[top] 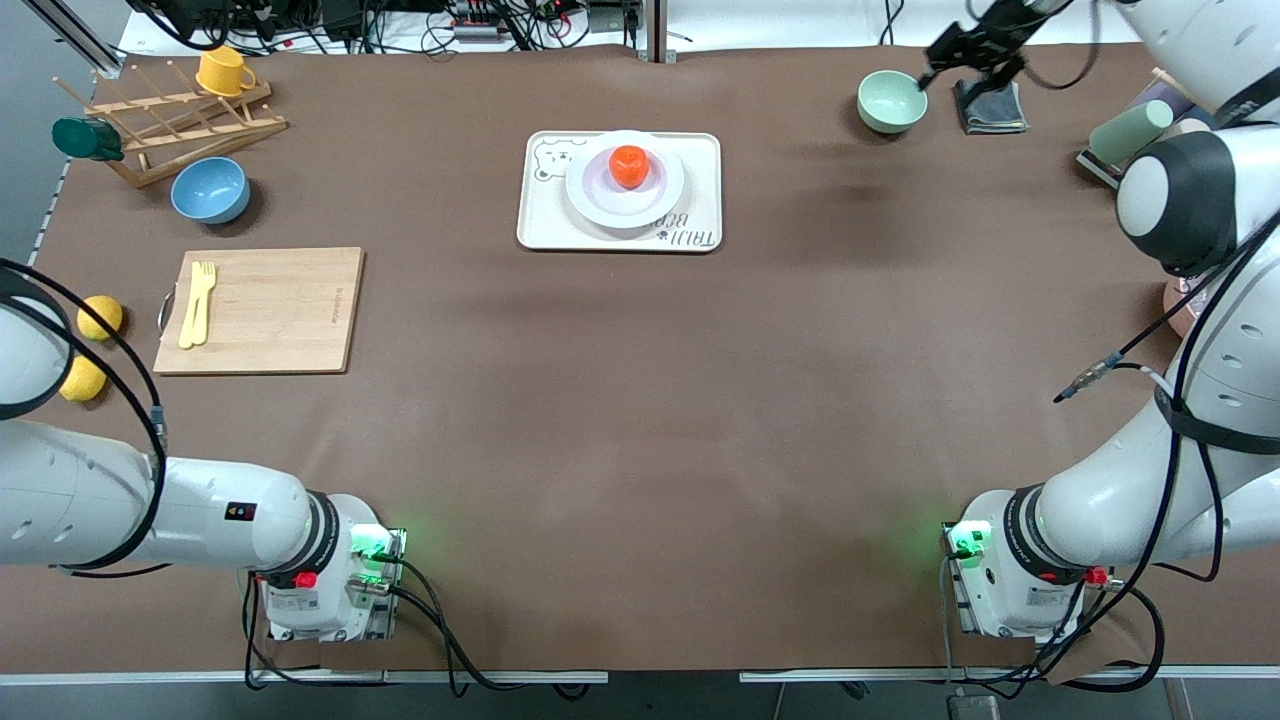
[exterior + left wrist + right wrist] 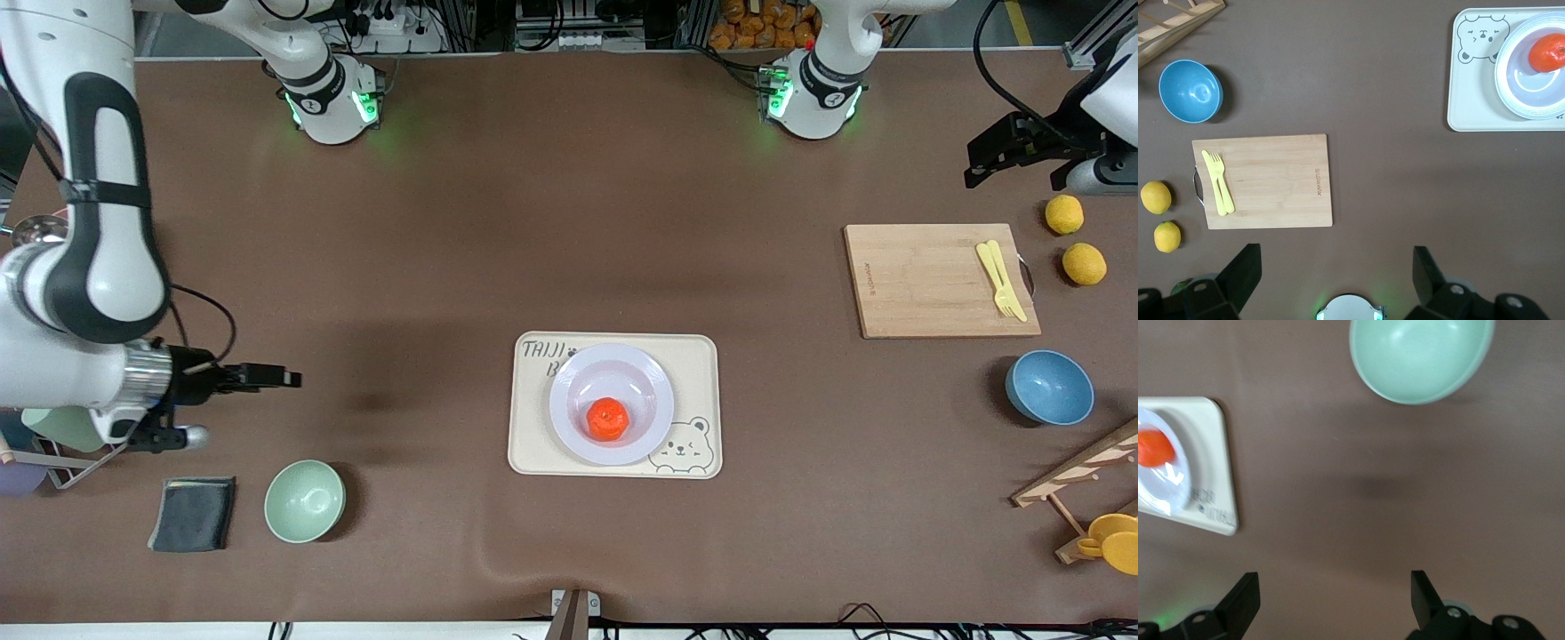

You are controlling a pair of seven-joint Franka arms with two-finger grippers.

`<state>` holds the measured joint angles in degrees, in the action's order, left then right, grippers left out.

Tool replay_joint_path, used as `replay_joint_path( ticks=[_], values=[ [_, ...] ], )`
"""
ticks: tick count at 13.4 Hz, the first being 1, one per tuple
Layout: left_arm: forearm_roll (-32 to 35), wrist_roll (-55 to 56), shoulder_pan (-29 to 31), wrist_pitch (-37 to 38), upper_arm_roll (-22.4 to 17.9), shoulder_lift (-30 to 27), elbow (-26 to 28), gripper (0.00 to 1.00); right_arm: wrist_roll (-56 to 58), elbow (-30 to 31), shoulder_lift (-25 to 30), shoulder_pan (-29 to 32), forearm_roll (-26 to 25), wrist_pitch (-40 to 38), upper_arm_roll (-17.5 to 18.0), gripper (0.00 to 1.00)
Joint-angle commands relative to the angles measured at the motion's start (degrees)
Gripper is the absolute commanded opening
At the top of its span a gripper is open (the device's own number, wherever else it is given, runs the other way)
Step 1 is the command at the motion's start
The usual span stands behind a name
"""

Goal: Place orange and plate with both arms
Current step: 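Open the right gripper and withdraw it from the plate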

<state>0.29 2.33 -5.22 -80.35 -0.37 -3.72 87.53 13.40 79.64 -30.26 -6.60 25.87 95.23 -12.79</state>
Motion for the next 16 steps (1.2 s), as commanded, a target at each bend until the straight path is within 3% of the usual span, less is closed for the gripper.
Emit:
replay_joint_path(
  ticks=[1,7,9,16],
  values=[
    [-1.1,-0.9,0.1,1.0,-0.1,-0.5,-0.3,1.00,0.4,-5.6,1.7,0.7,-9.1,-5.8,-1.0,1.00],
    [-1.1,-0.8,0.1,1.0,-0.1,-0.6,-0.3,1.00,0.5,-13.5,6.3,3.6,-16.2,-22.1,-1.3,1.00],
    [-1.1,-0.8,0.1,1.0,-0.1,-0.5,-0.3,1.00,0.8,-12.8,9.2,3.7,-18.7,-22.7,-1.1,1.00],
    [-1.1,-0.9,0.2,1.0,-0.1,-0.6,-0.3,1.00,1.5,-12.3,12.1,4.7,-18.8,-23.4,-0.7,1.00]
  ],
)
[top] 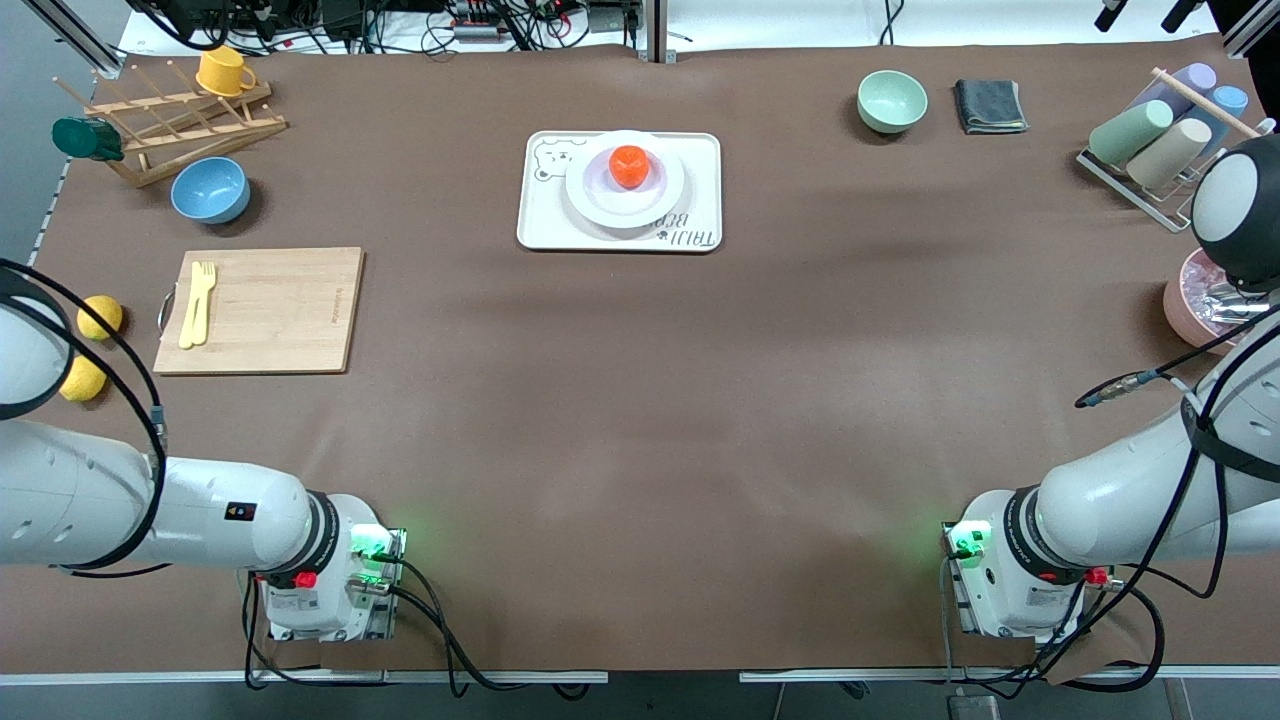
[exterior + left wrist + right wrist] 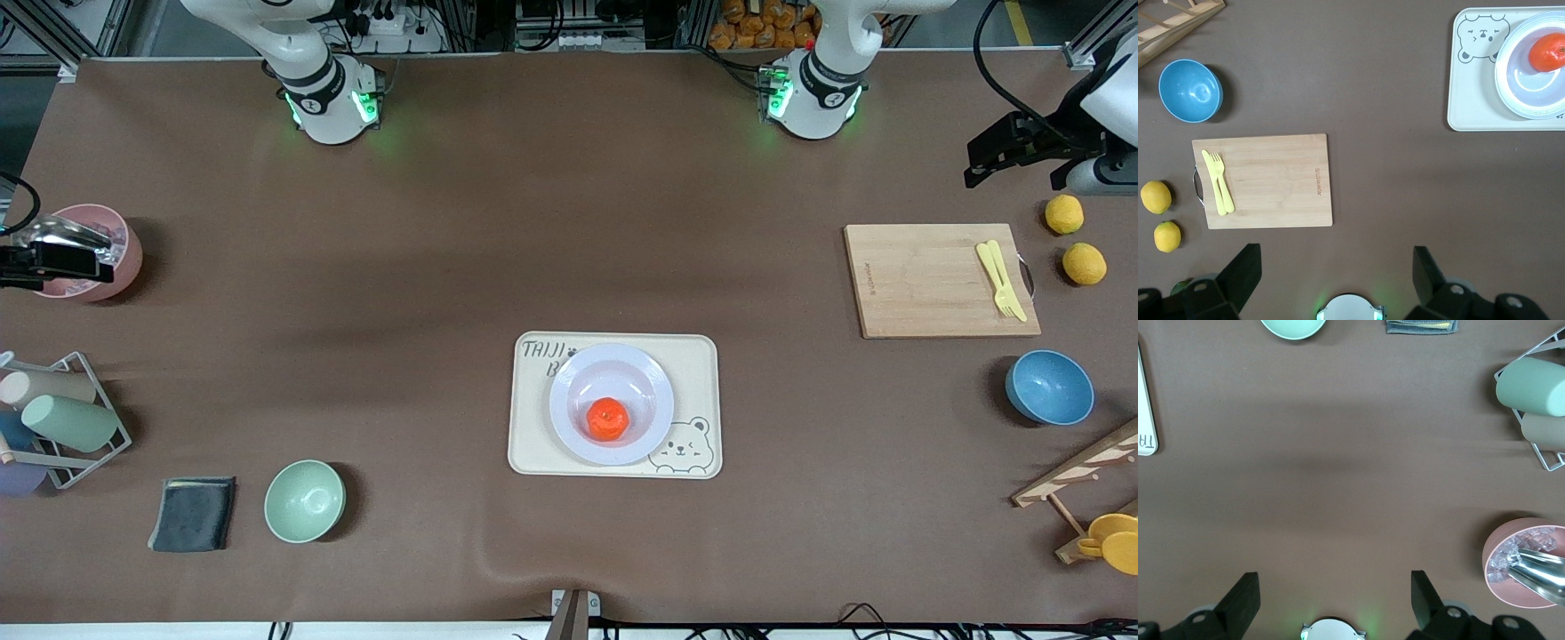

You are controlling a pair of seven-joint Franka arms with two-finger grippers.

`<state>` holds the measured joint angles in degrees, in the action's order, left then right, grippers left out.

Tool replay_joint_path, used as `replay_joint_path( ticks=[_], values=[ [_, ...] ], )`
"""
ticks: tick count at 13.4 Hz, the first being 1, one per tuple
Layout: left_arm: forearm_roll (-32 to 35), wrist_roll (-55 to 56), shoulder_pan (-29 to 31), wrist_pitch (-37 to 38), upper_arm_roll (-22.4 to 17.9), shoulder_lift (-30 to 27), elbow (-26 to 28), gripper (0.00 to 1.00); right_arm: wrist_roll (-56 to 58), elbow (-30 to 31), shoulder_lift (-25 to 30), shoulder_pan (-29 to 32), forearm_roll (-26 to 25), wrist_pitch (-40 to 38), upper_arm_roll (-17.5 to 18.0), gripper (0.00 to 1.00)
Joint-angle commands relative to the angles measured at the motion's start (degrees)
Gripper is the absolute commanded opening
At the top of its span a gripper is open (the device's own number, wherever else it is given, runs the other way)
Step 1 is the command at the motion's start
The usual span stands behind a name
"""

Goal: Place orange and plate with both arms

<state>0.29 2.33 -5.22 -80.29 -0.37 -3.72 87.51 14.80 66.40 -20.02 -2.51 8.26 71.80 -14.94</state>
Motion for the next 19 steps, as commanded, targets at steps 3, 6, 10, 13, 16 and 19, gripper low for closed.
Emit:
replay_joint_path(
  ticks=[3,6,10,13,16,19],
  values=[
    [-1.1,-0.8,0.2,0.9,-0.2,-0.6,-0.2,1.00,-7.8,11.8,10.1,4.3,-4.6,6.1,10.2,1.00],
    [-1.1,-0.9,0.2,0.9,-0.2,-0.6,-0.3,1.00,-8.7,16.4,14.9,6.8,-6.2,7.7,12.7,1.00],
    [-1.1,-0.9,0.2,0.9,-0.2,-0.6,-0.3,1.00,-8.2,16.1,17.5,8.6,-5.9,6.2,12.8,1.00],
    [-1.1,-1.0,0.2,0.9,-0.2,-0.6,-0.3,1.00,-8.3,16.3,17.7,11.6,-5.4,7.0,15.9,1.00],
    [-1.1,-1.0,0.2,0.9,-0.2,-0.5,-0.3,1.00,-8.9,16.4,17.7,11.1,-5.4,6.7,16.0,1.00],
    [-1.1,-1.0,0.2,0.9,-0.2,-0.6,-0.3,1.00,-8.9,16.0,17.4,11.0,-5.4,7.6,16.0,1.00]
  ],
)
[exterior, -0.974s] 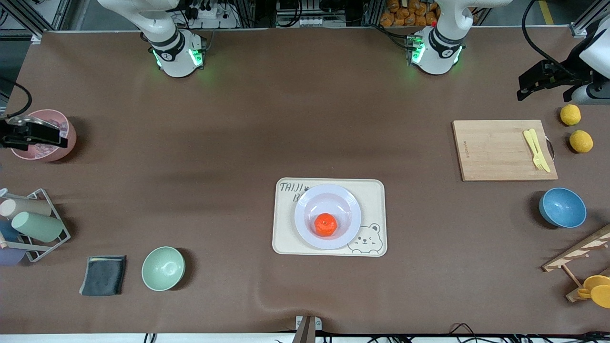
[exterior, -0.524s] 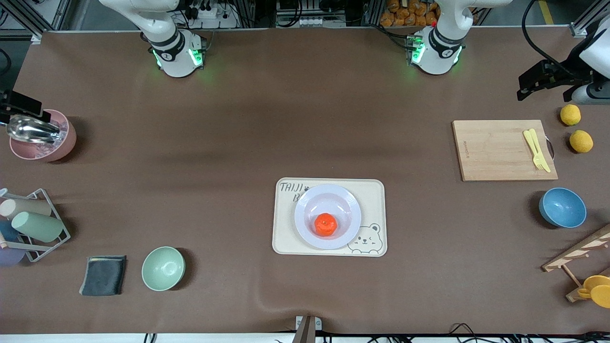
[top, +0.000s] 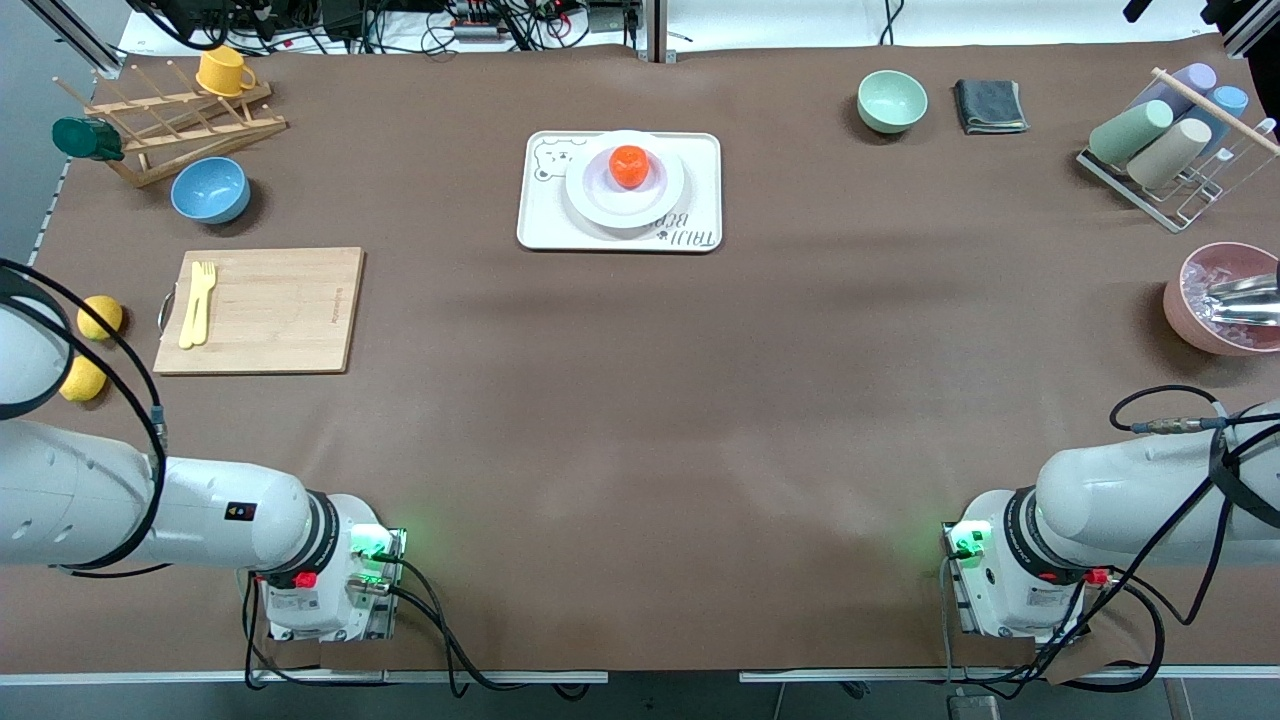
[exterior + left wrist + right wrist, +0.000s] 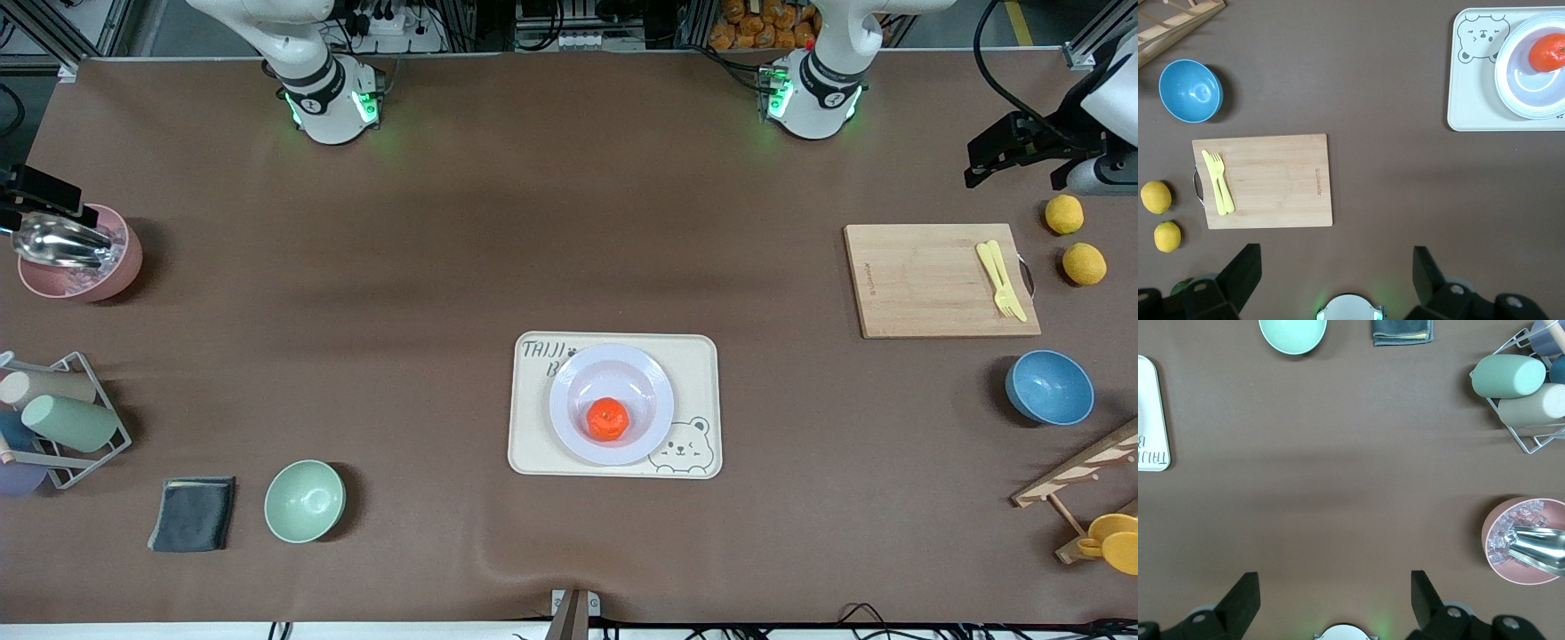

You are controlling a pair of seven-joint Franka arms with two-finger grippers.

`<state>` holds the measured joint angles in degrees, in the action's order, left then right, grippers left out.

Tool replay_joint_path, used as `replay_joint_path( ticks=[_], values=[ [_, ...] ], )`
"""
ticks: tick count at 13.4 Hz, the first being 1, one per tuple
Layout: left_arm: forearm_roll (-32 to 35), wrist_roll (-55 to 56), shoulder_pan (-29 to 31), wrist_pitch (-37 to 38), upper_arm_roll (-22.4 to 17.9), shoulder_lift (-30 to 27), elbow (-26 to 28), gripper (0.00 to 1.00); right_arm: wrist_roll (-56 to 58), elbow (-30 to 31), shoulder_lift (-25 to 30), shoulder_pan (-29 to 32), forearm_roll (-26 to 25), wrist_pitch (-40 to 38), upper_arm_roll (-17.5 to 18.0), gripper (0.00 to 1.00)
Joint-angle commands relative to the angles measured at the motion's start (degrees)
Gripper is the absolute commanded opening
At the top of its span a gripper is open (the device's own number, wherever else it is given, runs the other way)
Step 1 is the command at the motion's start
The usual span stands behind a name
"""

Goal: Place orange and plate with both arms

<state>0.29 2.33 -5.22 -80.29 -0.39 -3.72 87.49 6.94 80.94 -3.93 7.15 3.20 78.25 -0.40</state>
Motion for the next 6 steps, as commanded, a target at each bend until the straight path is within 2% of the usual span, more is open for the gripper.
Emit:
replay_joint_path(
  ticks=[1,6],
  values=[
    [-1.1,-1.0,0.2,0.9,-0.1,-0.5,-0.3,1.00,-1.0,1.1,1.0,1.3,-0.3,1.2,1.5,1.00],
    [-1.1,-1.0,0.2,0.9,-0.1,-0.5,-0.3,1.00,-1.1,-0.1,-0.7,0.1,-0.6,1.2,1.5,1.00]
  ],
)
